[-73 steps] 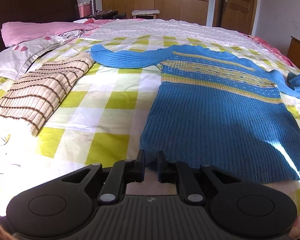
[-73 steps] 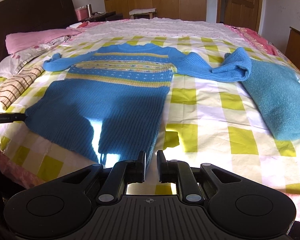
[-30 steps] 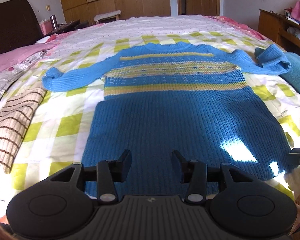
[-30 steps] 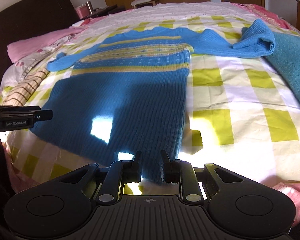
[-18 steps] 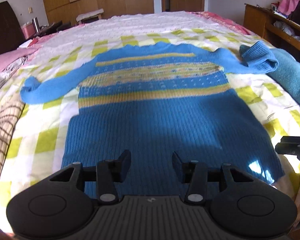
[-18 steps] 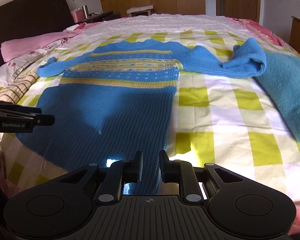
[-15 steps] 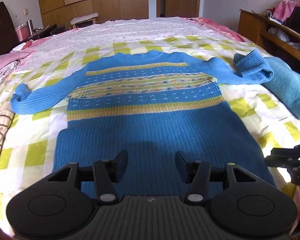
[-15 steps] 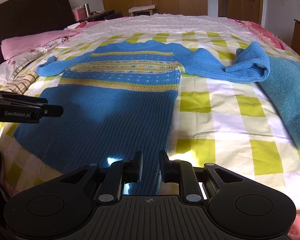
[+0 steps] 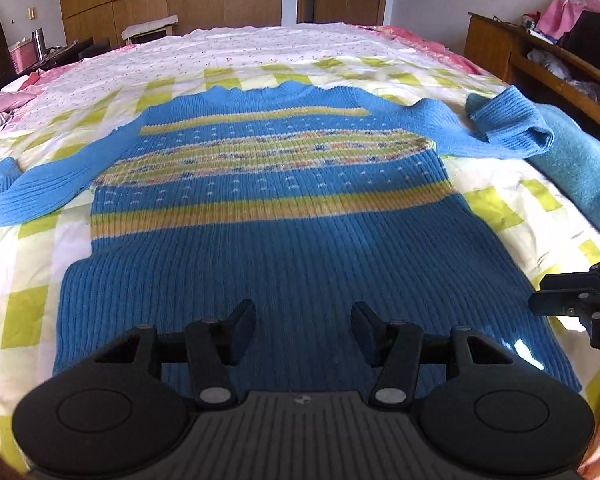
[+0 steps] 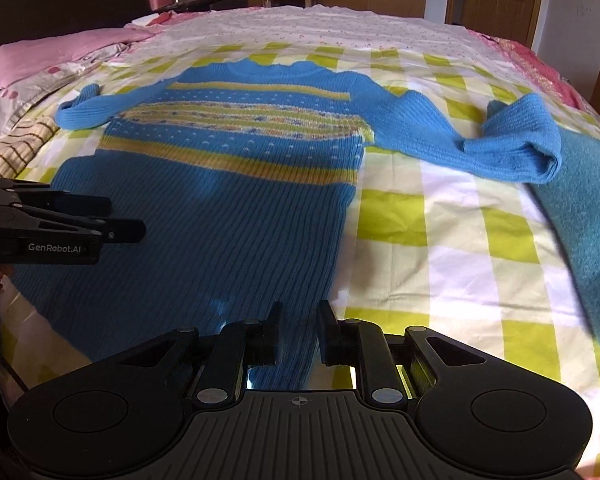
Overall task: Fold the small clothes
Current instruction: 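Pull the hem back with both grippers to flatten the sweater body, then grasp the sleeve cuff nearest the right gripper with the right gripper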
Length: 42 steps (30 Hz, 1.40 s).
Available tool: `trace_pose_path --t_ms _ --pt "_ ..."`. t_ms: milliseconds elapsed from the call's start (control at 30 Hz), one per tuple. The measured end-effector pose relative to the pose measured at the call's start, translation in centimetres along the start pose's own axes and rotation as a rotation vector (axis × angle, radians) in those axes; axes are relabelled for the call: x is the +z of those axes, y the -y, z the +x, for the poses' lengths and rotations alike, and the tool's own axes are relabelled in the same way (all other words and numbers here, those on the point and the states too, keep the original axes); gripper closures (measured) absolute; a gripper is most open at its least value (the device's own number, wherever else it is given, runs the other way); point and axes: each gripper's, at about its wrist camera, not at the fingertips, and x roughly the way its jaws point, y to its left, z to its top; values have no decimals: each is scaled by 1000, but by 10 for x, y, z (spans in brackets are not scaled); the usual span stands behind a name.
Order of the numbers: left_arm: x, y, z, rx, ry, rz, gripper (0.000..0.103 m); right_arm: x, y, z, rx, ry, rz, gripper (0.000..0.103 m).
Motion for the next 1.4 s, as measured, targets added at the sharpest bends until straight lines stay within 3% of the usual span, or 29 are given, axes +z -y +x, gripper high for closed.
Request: trace_pose_path --t_ms 233,433,900,1400 --pt "8 -1 22 2 -4 -3 45 6 -8 23 -2 -57 -42 85" --pt "19 0 27 -13 -3 -18 45 22 -3 18 8 -15 -16 85" --pt "43 4 33 -1 39 -38 44 68 -7 26 -48 42 -116 82" --pt "61 8 43 -8 60 -56 44 93 12 47 -135 76 -205 81"
